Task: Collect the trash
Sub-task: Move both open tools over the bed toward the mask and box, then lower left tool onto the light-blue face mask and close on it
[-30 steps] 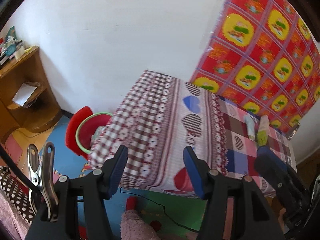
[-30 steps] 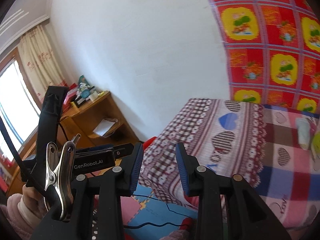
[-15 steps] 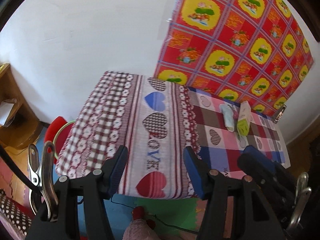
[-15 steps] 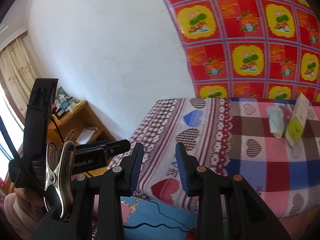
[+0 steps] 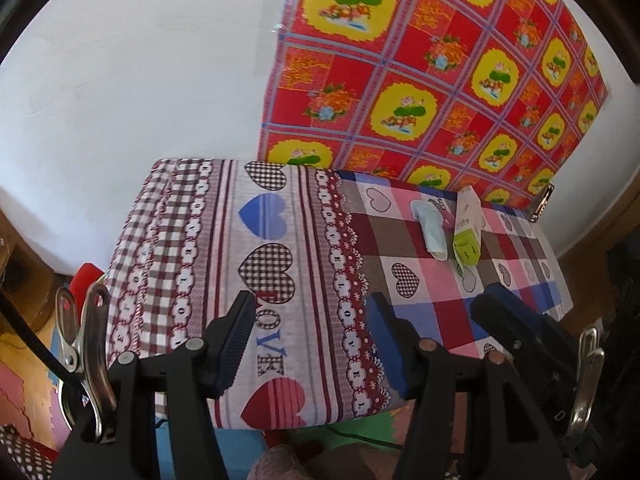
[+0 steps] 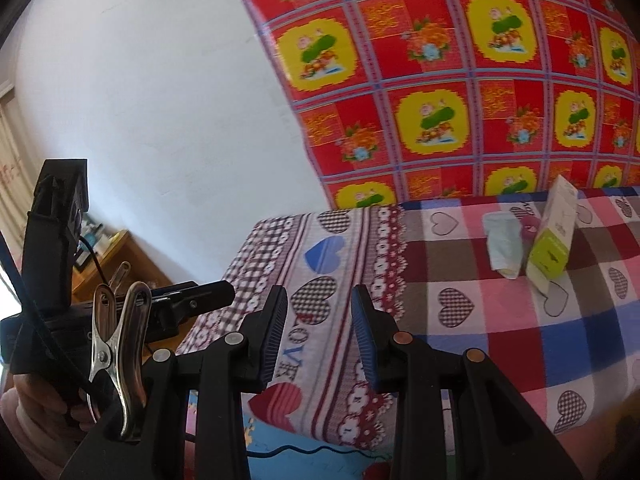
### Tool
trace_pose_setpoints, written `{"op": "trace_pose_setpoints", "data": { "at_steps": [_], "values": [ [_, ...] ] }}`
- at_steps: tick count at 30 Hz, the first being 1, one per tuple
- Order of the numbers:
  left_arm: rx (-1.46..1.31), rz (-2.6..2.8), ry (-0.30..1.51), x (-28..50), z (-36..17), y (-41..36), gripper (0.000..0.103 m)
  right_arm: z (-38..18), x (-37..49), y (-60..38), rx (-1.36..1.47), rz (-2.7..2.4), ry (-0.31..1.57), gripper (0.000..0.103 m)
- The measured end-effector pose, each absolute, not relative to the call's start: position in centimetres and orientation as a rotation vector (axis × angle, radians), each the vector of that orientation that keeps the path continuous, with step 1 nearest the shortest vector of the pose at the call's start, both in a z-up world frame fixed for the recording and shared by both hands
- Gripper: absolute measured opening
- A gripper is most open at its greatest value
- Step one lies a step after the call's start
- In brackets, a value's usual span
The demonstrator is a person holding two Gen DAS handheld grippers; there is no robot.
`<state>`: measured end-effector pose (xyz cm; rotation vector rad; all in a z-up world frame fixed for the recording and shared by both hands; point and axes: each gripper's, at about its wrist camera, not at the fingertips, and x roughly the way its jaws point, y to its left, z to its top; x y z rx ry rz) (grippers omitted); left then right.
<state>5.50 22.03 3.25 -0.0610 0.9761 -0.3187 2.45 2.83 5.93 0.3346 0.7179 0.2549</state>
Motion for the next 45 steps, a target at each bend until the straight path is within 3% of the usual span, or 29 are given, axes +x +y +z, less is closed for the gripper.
{"op": "trace_pose_setpoints", "data": {
  "at_steps": [28,45],
  "values": [
    [-0.084,-0.323,1.047,10.2,0.8,5.8,0.06,3.6,9.3,-12.3,0.348,0.288,0.749,0.034],
    [-0.075,-0.225,1.099,13.1,-2.7,0.3,0.06,-0.4,15.3,-18.1,0.347,0.353,0.819,0.034]
  ]
}}
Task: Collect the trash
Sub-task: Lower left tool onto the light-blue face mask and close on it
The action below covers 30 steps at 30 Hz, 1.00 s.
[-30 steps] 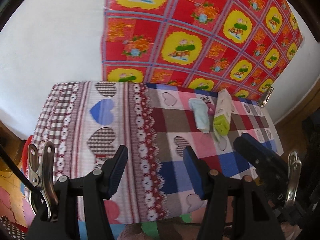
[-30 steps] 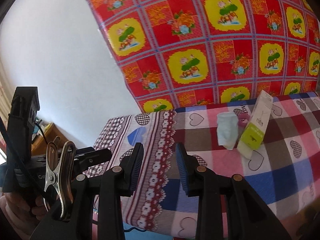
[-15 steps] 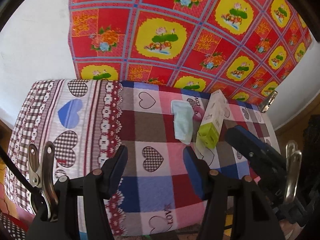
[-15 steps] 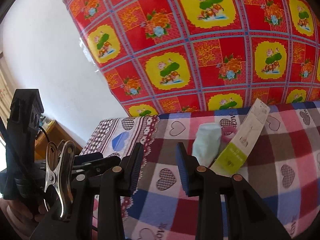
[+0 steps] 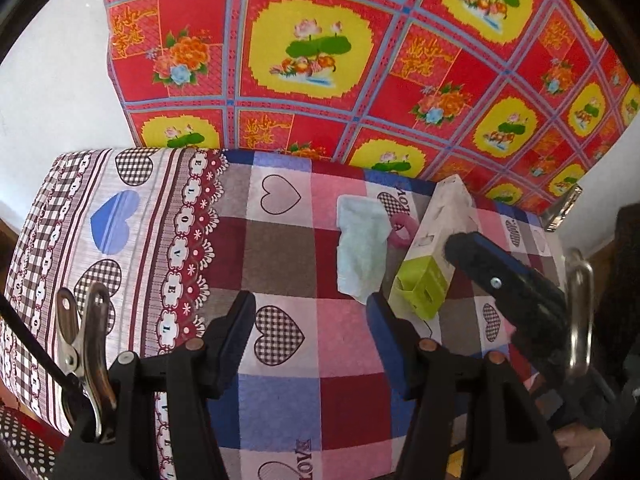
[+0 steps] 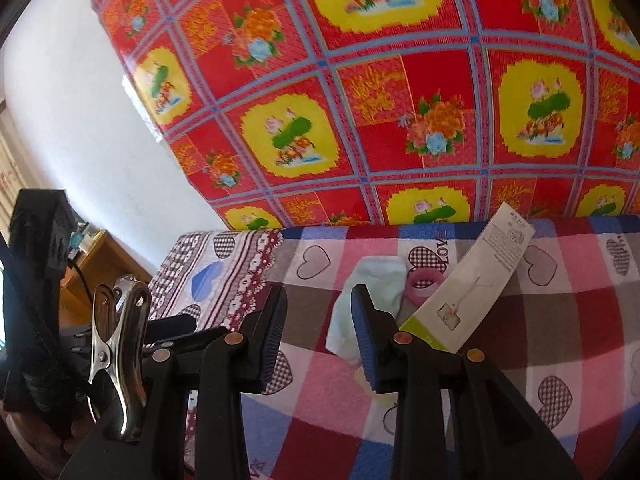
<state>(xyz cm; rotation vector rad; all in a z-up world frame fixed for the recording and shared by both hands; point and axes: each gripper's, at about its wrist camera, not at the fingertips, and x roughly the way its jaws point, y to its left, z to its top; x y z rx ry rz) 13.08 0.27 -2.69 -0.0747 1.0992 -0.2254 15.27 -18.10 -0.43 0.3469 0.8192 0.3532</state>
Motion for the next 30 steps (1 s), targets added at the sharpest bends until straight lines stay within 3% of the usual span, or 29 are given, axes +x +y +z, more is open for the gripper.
{"op": "trace_pose_setpoints", "data": {
  "at_steps": [30],
  "values": [
    [-0.021,-0.269,1.17,19.1,-6.9,-6.3,0.06,-7.9,17.4,-24.9,0.348,0.172,1.017,0.034]
  ]
}}
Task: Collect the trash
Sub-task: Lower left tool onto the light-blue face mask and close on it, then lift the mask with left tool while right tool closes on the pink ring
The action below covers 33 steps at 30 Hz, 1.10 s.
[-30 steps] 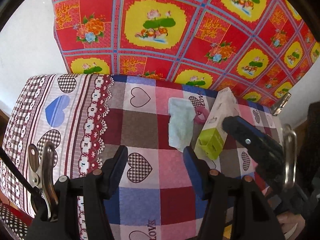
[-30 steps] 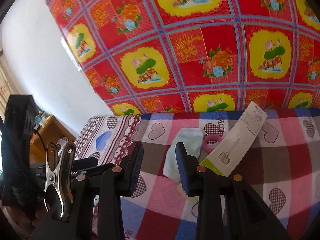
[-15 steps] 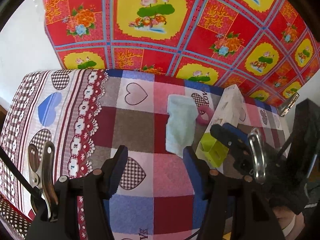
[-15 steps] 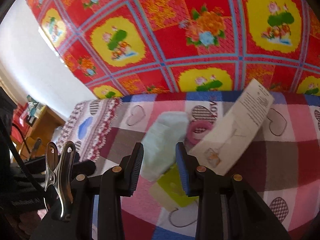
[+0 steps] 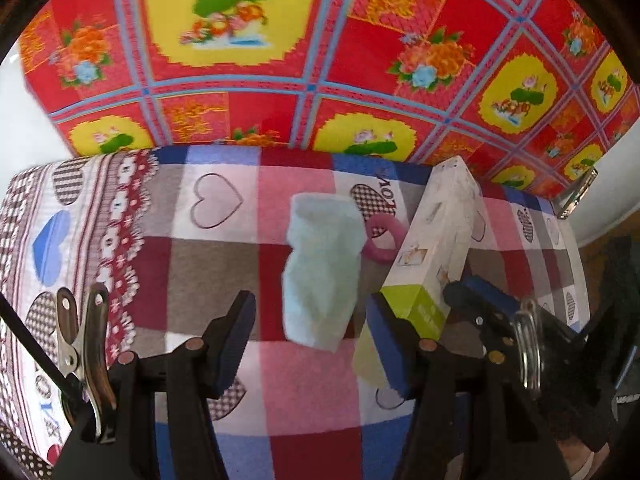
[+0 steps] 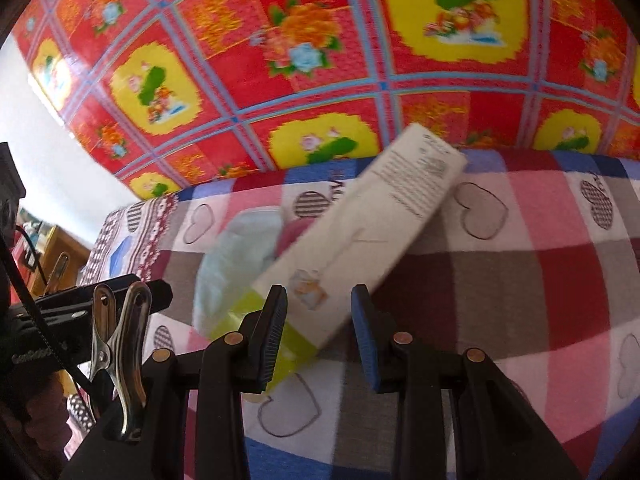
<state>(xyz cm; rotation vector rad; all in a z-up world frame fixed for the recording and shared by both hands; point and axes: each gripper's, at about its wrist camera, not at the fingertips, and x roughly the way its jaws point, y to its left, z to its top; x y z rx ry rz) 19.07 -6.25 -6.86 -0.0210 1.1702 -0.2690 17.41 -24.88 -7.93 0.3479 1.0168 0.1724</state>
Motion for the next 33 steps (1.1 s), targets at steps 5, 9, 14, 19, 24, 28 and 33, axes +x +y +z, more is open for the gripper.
{"op": "trace_pose_setpoints", "data": {
  "at_steps": [5,9,14,19,24,28,33],
  "values": [
    [0.012,-0.266,1.191,20.3,-8.4,-7.6,0.06,-8.7,17.2,-26.2,0.357,0.133,1.044,0.034],
    [0.024,-0.263,1.22,21.5,-9.8,-8.2,0.06,-7.9,17.0,-26.8,0.374,0.148,1.02,0.034],
    [0.049,-0.255,1.259,22.6,-11.7,-8.8,0.06,-6.5,17.4,-26.5,0.367,0.181,0.984,0.034],
    [0.046,-0.249,1.253,22.9,-12.5,-9.3,0.06,-5.4,18.8,-25.6,0.32,0.24,0.955,0.034],
    [0.06,-0.223,1.222,23.1,-12.7,-9.7,0.053,-4.8,21.2,-24.6,0.286,0.311,0.93,0.035],
    [0.066,-0.209,1.215,23.3,-12.5,-9.5,0.035,-5.2,23.2,-23.4,0.304,0.373,0.932,0.042],
    [0.014,-0.192,1.232,23.5,-12.3,-7.6,0.027,-6.4,24.8,-22.2,0.326,0.452,0.949,0.061]
  ]
}}
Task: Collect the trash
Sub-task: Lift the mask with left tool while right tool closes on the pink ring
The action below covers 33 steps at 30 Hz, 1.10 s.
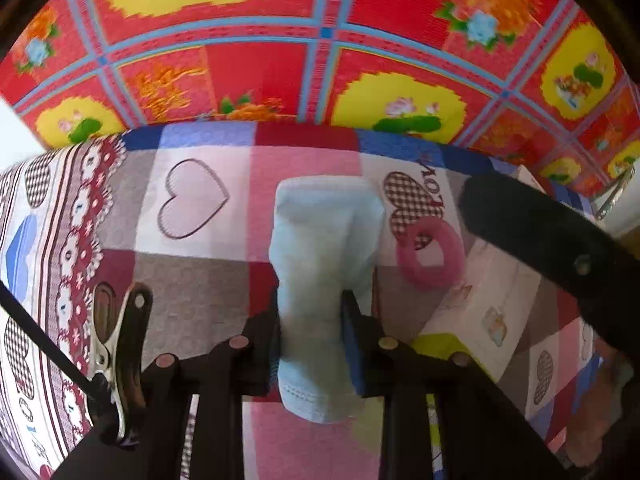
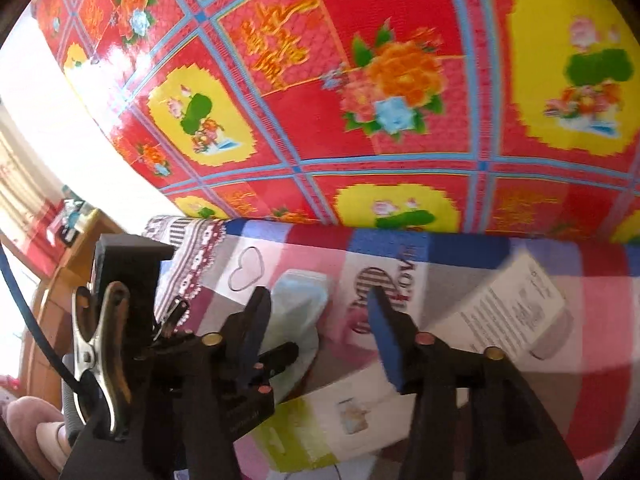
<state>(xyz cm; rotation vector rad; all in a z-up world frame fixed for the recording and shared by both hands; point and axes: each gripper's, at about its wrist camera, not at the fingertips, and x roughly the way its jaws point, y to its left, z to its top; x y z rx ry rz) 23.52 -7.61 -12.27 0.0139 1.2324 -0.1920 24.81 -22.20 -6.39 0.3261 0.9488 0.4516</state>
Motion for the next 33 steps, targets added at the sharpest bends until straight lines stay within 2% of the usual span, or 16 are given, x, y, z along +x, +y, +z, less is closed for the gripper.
{"op": "trace_pose_setpoints", "data": {
  "at_steps": [1,4,17,23,29,31,33],
  "values": [
    [0.011,-0.185,1.235,23.5,-12.2,-7.3,0.026,-6.7,25.1,-22.0,0.322,0.463,0.957,0.068],
    [-0.007,-0.169,1.242,23.5,-12.0,-6.3,0.025,-7.4,25.7,-21.7,0.294,0.479,0.978,0.08],
    [-0.059,-0.137,1.234,24.5,-10.8,-4.1,0.025,-8.9,25.5,-20.9,0.002,0.487,1.046,0.08],
    [-0.084,-0.098,1.222,24.2,-10.2,-2.9,0.025,-10.7,26.9,-19.1,-0.13,0.486,1.188,0.08],
    [-0.118,-0.079,1.22,23.6,-9.4,-0.8,0.025,-11.0,27.2,-18.0,-0.214,0.465,1.201,0.074],
    [-0.137,-0.077,1.219,23.3,-9.0,-0.4,0.025,-11.1,27.3,-17.7,-0.253,0.454,1.198,0.061],
    [-0.144,-0.073,1.212,23.2,-8.7,0.1,0.025,-11.2,27.5,-17.8,-0.222,0.463,1.207,0.057]
  ]
}}
